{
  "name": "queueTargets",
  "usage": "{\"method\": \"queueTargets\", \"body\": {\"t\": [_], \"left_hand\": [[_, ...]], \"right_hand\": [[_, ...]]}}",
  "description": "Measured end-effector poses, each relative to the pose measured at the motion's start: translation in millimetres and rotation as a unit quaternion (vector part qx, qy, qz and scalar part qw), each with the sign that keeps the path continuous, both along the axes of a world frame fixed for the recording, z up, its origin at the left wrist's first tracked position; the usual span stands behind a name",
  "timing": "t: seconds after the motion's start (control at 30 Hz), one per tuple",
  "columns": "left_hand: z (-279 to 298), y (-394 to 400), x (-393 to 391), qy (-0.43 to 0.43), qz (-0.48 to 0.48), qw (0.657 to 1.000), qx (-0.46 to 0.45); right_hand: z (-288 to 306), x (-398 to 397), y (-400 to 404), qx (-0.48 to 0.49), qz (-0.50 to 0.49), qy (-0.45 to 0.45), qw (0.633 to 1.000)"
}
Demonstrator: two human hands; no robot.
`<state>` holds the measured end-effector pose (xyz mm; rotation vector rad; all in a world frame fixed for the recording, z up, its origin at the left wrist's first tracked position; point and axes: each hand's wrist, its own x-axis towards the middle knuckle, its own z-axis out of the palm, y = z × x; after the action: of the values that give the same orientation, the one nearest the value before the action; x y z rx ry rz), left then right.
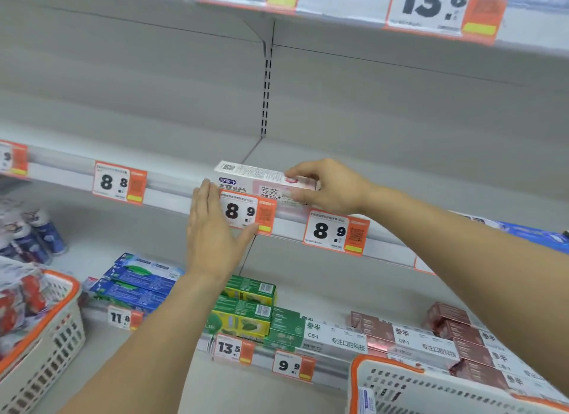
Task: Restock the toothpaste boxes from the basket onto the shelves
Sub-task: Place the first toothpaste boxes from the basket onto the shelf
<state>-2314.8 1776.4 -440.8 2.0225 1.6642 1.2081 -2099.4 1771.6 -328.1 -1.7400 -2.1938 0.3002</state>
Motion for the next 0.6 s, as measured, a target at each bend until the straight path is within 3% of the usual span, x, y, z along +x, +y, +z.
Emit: {"method": "queueTargets", "body": {"t": [0.4,0.53,0.6], "left_hand": [[-1,0,-5,0.011,0.001,1.000,-0.014],[-1,0,-5,0.012,-0.007,0.999,-0.034],[5,-7,-2,0.012,-0.003,0.999,-0.043]], "right_hand": [[-1,1,-6,-0.012,-0.008,0.028,1.000],[1,0,-15,-0.019,-0.012,-0.018,1.000],[0,1,-27,0.024,-0.013,-0.036,0.999]]}}
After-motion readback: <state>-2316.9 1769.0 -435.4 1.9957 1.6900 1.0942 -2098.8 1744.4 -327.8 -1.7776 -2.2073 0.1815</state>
